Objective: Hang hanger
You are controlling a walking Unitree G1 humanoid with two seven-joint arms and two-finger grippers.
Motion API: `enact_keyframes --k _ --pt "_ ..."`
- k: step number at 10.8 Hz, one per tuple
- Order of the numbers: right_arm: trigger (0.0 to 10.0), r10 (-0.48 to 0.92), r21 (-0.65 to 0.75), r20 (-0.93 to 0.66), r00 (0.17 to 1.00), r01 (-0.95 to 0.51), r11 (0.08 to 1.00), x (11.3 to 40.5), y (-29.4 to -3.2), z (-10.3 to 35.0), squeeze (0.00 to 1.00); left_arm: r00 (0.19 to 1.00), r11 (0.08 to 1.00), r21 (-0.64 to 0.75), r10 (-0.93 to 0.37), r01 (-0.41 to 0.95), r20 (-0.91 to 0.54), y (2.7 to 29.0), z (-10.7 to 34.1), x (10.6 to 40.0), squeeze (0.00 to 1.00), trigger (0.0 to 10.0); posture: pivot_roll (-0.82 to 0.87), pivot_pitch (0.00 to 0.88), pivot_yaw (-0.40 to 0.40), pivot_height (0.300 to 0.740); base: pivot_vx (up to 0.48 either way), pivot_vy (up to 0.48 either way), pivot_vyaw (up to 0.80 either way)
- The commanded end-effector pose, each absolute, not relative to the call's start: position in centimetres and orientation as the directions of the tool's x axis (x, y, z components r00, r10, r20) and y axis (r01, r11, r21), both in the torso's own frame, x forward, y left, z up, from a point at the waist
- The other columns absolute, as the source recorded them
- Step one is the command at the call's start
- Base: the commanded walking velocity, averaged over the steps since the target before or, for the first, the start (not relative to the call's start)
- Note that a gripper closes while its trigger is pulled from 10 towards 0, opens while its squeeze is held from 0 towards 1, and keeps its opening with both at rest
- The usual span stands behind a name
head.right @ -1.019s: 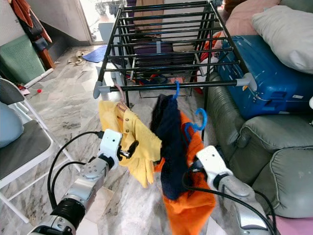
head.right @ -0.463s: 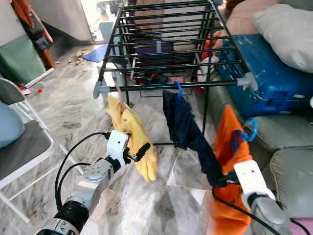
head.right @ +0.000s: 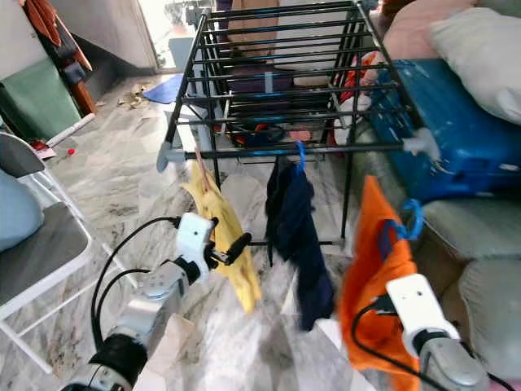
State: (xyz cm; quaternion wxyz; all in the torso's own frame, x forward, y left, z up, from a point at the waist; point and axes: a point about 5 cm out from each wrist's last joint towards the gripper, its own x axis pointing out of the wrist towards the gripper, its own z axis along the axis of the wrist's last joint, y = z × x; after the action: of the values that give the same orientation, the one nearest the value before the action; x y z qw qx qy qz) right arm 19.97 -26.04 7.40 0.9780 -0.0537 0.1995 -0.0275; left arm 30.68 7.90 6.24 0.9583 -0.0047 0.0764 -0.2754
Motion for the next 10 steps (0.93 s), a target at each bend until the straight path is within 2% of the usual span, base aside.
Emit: enact_keyframes --k 1,5,10 --pt "10.0 -0.053 -0.130 -0.349 0.936 0.008 0.991 20.3 -25.8 8.5 0.00 0.850 0.862 -0.047 -0.506 0.505 -0.147 8.9 6.2 30.6 0.00 10.0 -0.10 0.000 0.062 0.740 0.394 0.000 0.00" --pt "10.0 -0.059 -0.144 -0.347 0.936 0.009 0.990 20.1 -26.3 8.8 0.00 0.856 0.871 -0.038 -0.490 0.491 -0.163 9.5 5.9 30.2 0.00 10.0 -0.10 0.000 0.049 0.740 0.381 0.000 0.00" --pt "10.0 -0.062 -0.161 -0.337 0.940 0.007 0.987 20.3 -26.8 9.5 0.00 0.863 0.881 -0.038 -0.470 0.472 -0.187 9.5 5.5 30.0 0.00 10.0 -0.10 0.000 0.046 0.740 0.000 0.000 0.00"
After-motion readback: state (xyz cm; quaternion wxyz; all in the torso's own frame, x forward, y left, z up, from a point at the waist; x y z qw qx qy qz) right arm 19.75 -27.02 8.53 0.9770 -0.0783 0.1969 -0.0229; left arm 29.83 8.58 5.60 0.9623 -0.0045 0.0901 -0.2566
